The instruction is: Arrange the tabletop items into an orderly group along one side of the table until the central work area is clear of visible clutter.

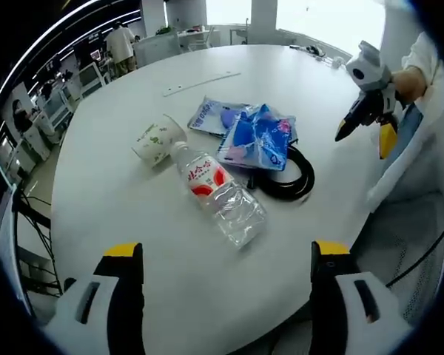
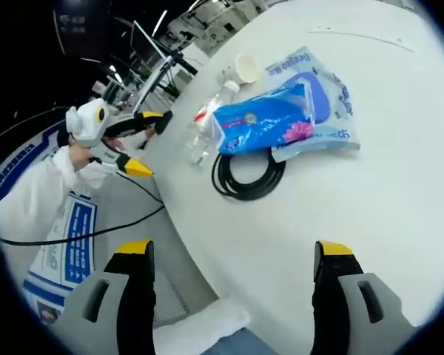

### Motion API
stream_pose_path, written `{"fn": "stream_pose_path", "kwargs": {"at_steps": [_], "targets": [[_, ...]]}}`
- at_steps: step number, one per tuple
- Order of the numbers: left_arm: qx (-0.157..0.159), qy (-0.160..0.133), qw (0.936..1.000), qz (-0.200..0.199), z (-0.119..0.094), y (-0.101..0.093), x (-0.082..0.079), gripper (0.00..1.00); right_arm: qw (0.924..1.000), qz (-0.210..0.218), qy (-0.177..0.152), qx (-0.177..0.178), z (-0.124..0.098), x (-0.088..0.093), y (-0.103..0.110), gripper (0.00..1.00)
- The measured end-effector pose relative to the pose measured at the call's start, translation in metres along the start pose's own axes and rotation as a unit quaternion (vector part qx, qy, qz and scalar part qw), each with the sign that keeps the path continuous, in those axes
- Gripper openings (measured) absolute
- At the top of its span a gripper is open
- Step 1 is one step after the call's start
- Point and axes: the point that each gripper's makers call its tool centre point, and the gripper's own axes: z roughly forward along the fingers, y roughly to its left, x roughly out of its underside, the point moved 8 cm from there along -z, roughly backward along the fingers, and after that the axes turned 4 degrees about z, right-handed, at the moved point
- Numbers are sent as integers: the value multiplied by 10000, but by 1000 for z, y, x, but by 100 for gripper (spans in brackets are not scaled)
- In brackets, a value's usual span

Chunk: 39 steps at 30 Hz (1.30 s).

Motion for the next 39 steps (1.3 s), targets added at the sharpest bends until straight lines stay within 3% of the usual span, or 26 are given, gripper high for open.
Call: {"fn": "stream_pose_path", "kwargs": {"at_steps": [18, 28, 35, 39], "targets": [[-137, -329, 9989, -299, 2, -6, -7, 96, 9984, -429, -347, 135, -8, -19, -7, 87], [-206, -450, 9982, -331, 8, -17, -11, 96, 9896, -1263, -625, 281, -13, -35, -9, 86], [-247, -553, 9973, -406, 14, -23, -13, 95, 9869, -1430, -692, 288, -15, -41, -10, 85], [-396, -692, 9947, -645, 14, -24, -15, 94, 9840, -1581, -767, 303, -18, -44, -12, 85]]}}
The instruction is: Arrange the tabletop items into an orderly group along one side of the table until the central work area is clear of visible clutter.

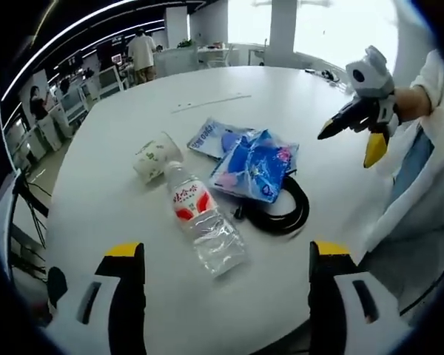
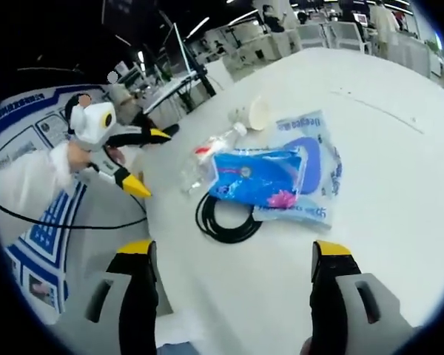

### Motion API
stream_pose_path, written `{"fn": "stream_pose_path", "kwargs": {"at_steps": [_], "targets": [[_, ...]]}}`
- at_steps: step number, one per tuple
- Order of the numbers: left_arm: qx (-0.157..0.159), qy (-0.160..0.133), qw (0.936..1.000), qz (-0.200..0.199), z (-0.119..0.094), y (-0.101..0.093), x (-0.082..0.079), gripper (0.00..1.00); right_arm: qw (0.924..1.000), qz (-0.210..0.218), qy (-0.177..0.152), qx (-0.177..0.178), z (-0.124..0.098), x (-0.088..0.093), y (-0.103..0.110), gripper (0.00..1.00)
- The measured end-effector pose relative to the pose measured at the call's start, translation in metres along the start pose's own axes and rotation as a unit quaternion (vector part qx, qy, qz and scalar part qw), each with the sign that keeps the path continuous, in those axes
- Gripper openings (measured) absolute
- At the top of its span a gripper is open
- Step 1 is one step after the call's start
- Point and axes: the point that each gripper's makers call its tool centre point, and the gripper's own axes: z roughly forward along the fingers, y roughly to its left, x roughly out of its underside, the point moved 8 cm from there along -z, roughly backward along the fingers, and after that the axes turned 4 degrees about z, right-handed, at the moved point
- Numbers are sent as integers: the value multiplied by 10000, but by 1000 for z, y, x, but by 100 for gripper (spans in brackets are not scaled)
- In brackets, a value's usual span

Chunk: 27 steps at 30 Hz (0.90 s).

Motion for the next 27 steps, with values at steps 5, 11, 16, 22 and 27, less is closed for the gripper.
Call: {"fn": "stream_pose_path", "kwargs": {"at_steps": [5, 11, 16, 22, 27], "targets": [[-223, -400, 9972, -588, 1, -5, -3, 93, 9996, -227, -160, -17, -2, -6, -5, 82], [-286, -181, 9939, -1054, 5, -24, 3, 86, 9989, -292, -353, -59, -5, -11, -10, 79], [-283, -343, 9915, -1221, 12, -39, 2, 81, 9970, -563, -503, -165, -6, -16, -9, 74], [-460, -619, 9866, -1439, 15, -50, -4, 72, 9962, -550, -627, -248, -6, -20, -10, 68], [-621, -823, 9818, -1595, 19, -59, -8, 67, 9962, -562, -627, -216, -6, -21, -16, 63]]}}
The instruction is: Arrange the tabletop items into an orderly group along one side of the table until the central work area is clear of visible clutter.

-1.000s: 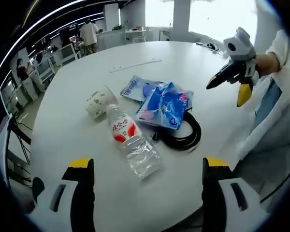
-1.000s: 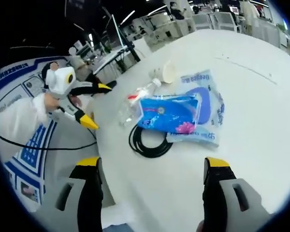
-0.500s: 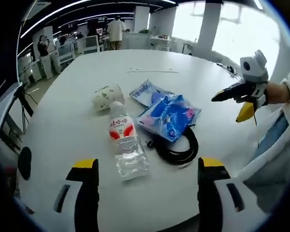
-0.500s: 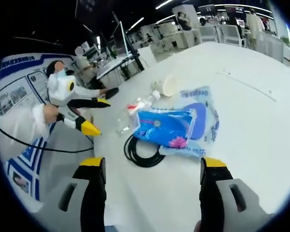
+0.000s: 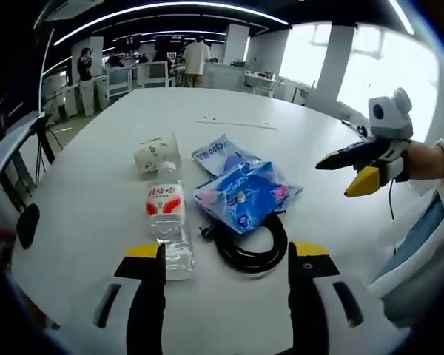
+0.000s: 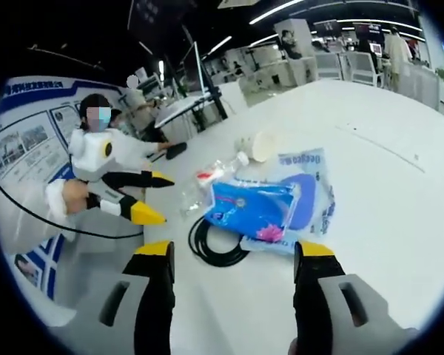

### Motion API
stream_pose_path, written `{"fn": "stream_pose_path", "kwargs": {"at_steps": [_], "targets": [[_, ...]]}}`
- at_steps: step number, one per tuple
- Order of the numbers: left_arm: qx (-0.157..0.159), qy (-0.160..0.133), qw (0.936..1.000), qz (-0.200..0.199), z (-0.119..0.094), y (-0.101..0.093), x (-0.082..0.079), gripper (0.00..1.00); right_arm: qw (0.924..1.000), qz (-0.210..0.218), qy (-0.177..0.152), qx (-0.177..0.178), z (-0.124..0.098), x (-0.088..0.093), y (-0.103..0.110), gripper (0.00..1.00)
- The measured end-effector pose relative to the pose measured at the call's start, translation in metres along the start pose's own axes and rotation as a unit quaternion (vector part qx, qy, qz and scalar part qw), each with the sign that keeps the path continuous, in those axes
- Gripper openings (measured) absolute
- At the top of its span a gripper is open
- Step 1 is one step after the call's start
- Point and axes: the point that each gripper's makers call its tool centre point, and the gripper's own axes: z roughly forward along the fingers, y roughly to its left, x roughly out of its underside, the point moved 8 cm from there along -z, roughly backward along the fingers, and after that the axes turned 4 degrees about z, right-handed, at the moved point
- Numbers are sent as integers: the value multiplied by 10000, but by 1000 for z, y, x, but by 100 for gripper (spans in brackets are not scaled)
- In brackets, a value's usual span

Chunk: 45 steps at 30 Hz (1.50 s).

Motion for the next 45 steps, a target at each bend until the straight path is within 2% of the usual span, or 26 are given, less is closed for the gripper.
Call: {"fn": "stream_pose_path", "kwargs": {"at_steps": [4, 10, 15, 21, 25, 34, 38, 45], "targets": [[-70, -19, 9999, -72, 4, -9, 3, 59, 10000, -55, 60, 3, 0, 2, -3, 59], [-168, -11, 9996, -209, 10, -18, 7, 53, 9999, -137, -51, -57, -1, 0, -6, 51], [-364, -57, 9988, -320, 13, -20, 4, 46, 9992, -369, -137, -76, 0, -1, -9, 38], [-444, 21, 9988, -213, 21, -24, 2, 45, 9996, -258, -128, -46, 3, -1, -14, 39], [-515, 118, 9984, -202, 28, -25, 1, 40, 9997, -221, -129, -37, 6, -2, -18, 37], [-698, 110, 9968, -365, 34, -14, -3, 37, 9999, -124, -69, -17, 12, -2, -24, 38], [-804, 159, 9961, -330, 36, -10, -3, 33, 10000, 28, -36, 78, 18, -2, -30, 34], [-875, 207, 9946, -524, 43, -10, 1, 25, 9995, 273, -59, 165, 29, -8, -36, 30]]}}
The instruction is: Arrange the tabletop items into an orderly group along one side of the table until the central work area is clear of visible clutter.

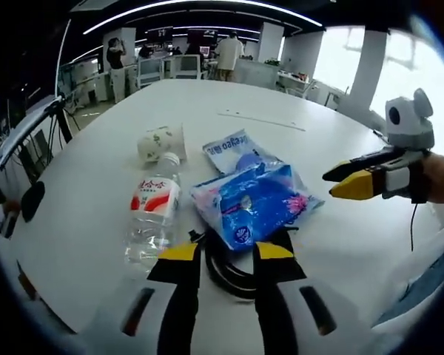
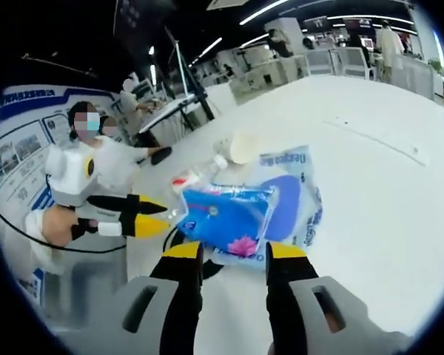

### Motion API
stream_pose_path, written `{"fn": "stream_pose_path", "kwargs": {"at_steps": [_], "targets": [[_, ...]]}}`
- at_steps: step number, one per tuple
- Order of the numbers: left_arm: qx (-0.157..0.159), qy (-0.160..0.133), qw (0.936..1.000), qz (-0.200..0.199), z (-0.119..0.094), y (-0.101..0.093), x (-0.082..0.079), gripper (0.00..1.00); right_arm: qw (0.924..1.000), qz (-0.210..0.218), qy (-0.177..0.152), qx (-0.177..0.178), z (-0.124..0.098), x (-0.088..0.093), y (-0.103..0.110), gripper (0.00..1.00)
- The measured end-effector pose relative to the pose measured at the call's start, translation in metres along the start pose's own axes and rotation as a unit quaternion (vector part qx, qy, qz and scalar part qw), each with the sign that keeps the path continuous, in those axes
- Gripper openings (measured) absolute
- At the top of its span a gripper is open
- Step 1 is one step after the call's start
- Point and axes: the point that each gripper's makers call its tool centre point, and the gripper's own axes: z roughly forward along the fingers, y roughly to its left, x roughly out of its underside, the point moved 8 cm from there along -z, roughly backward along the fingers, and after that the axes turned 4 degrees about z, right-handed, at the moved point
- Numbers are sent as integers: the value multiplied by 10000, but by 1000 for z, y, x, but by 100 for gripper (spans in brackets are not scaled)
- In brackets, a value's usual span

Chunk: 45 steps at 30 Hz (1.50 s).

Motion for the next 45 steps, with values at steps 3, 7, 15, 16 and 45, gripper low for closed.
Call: {"fn": "stream_pose_path", "kwargs": {"at_steps": [3, 7, 15, 16, 45], "targets": [[10, 2, 10000, -51, 2, -1, 1, 23, 9999, 118, 2, -6, 5, -1, -2, 29], [61, 25, 9999, -131, 4, -4, 3, 23, 9997, 170, 32, 191, 13, 0, -9, 23], [58, 42, 9998, -163, 9, -7, 6, 20, 9987, 466, 111, 184, 21, 3, -12, 22], [58, 42, 9998, -173, 10, -7, 6, 20, 9983, 520, 127, 213, 22, 4, -13, 22], [-86, 40, 9987, -496, 17, -7, 10, 0, 9947, 909, 388, 267, 36, 20, -16, 0]]}}
